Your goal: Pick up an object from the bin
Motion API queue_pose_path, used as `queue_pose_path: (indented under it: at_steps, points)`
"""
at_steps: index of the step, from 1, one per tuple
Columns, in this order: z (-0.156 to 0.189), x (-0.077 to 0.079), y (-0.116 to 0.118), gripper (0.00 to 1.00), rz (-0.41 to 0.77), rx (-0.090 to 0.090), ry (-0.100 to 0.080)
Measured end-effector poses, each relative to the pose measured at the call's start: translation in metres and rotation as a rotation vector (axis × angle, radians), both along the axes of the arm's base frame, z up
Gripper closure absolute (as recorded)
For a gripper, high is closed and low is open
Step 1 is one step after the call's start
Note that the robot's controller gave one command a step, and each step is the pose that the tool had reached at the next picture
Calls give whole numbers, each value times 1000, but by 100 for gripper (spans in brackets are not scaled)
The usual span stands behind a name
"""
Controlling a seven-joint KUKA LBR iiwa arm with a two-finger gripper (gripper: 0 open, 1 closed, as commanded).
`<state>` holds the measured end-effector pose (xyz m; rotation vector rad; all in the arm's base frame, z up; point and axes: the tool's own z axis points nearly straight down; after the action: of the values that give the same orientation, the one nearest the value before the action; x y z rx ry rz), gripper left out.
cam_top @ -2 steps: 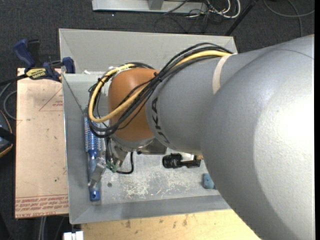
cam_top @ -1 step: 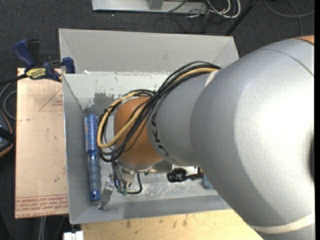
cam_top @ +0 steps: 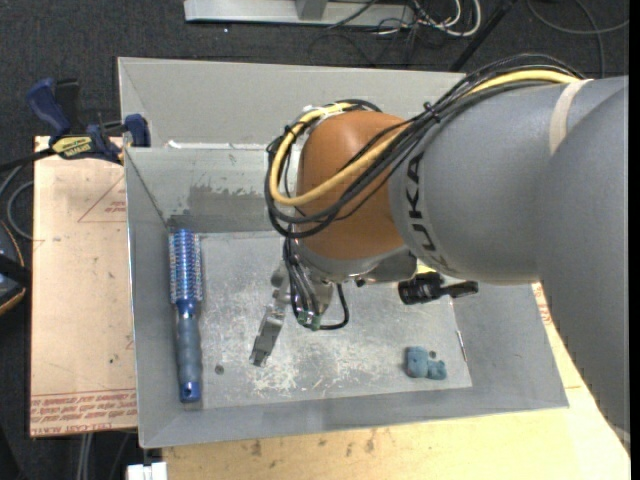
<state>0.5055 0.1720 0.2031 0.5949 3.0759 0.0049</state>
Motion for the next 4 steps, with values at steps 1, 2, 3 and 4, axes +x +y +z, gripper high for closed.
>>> queue_pose_path:
  at_steps: [1,2,3,4]
  points:
    - [-58,-4,-14,0,235,-3,13]
    - [-98,-14,-68,0,364,-5,14]
    - [-85,-2,-105,0,233,-3,7]
    - [-119,-11,-162,0,364,-4,7]
